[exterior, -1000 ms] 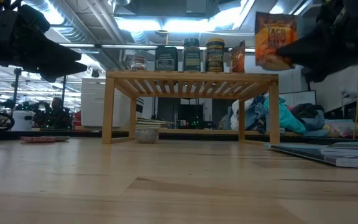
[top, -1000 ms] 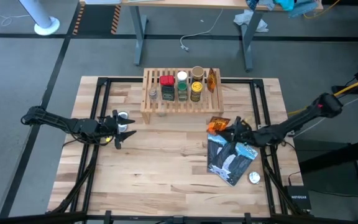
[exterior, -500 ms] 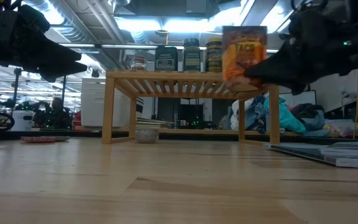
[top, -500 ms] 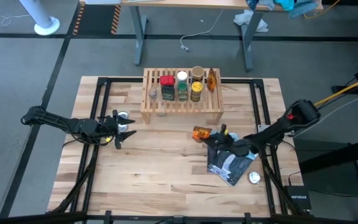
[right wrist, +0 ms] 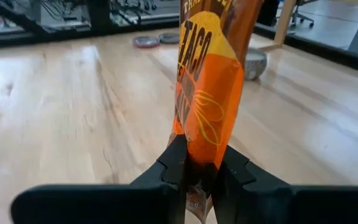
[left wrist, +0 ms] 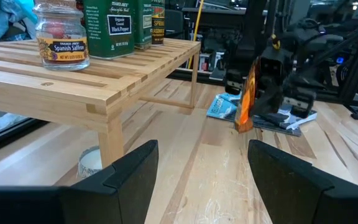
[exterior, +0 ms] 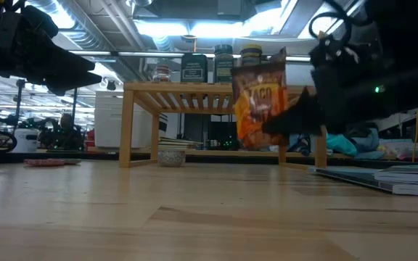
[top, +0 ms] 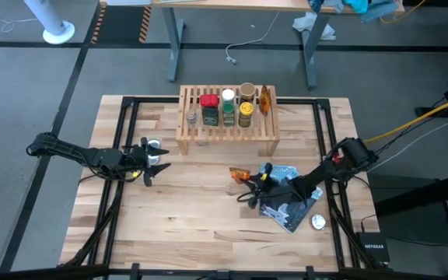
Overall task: Shelf spices
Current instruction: Remove the bottom orange seasoning pack from the shelf
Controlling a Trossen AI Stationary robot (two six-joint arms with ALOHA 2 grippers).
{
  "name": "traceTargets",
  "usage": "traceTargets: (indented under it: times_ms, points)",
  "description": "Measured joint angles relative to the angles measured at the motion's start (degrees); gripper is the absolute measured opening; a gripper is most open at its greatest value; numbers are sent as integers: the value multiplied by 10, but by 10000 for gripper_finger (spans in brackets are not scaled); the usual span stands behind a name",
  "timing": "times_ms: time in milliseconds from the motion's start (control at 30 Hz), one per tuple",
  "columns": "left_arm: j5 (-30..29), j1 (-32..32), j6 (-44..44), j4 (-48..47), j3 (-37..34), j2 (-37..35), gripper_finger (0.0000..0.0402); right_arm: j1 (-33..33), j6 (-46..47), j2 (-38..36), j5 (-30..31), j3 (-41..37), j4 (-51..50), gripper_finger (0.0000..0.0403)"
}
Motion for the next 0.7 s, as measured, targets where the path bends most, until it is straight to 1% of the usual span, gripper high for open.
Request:
traceTargets:
  times_ms: [233, 400, 700]
  points:
    - [0, 0, 0, 0, 0, 0, 241, 0, 2, 36, -1, 10, 0, 44]
    - [0, 0, 0, 0, 0, 0, 241, 0, 30, 54, -10, 10, 1, 56]
    - [0, 0, 0, 0, 0, 0, 241, 0, 49, 69, -3, 17, 3, 59]
